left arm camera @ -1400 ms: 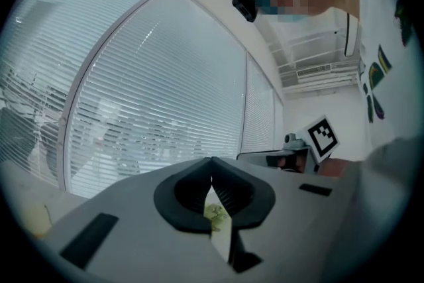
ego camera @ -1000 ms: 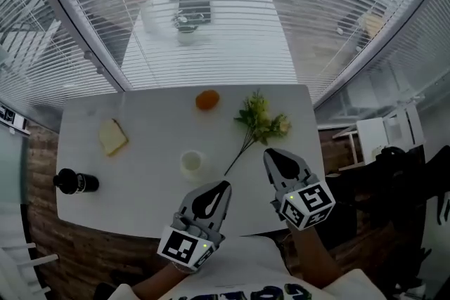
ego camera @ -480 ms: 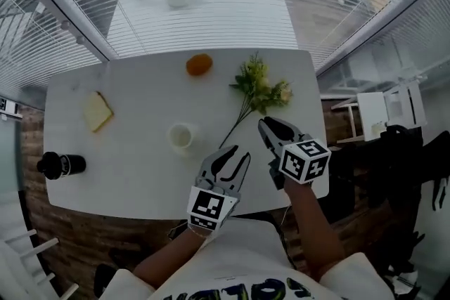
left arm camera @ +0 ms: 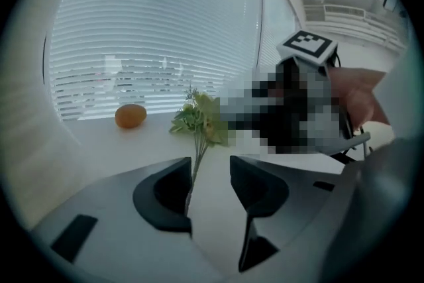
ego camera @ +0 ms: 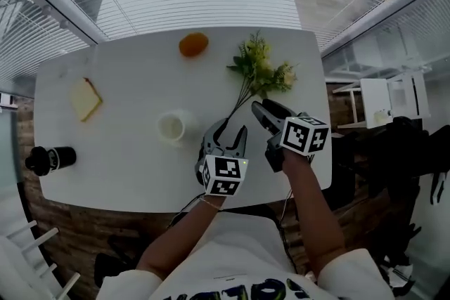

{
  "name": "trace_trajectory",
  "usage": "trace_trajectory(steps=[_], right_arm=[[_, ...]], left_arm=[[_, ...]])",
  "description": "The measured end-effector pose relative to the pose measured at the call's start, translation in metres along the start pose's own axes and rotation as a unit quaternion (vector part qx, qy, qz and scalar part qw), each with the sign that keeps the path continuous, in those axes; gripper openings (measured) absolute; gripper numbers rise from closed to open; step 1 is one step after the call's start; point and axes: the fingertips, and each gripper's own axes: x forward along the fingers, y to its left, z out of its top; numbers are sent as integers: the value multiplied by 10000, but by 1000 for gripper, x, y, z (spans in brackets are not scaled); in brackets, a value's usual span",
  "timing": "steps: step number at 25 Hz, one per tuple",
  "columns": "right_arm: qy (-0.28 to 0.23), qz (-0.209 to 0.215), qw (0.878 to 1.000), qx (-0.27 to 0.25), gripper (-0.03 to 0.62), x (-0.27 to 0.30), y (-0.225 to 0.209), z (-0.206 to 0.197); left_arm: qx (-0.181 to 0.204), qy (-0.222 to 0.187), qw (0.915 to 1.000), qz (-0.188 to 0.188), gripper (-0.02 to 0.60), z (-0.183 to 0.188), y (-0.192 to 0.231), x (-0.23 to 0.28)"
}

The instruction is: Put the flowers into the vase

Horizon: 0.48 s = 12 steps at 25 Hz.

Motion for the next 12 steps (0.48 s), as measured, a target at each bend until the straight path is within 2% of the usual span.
trace_trajectory(steps=[3,6,8,10,12], right_arm=[[112,52,9997,217,179,12,-9,-6],[199,119,9979,609,200,23,-17,-12],[247,187,9949,961,231,31,-23,-15],[256,234,9910,1293,253,37,-29,-16],[237,245,9882,1492,266,42,-36,-14]], left_arm=[[34,316,9993,201,193,-13,12,16],[-71,732,9972,157,171,-27,17,30],[-78,871,9961,107,131,-31,16,34],[-86,898,9958,127,39,-31,18,35],[-110,925,9956,135,37,-31,19,35]])
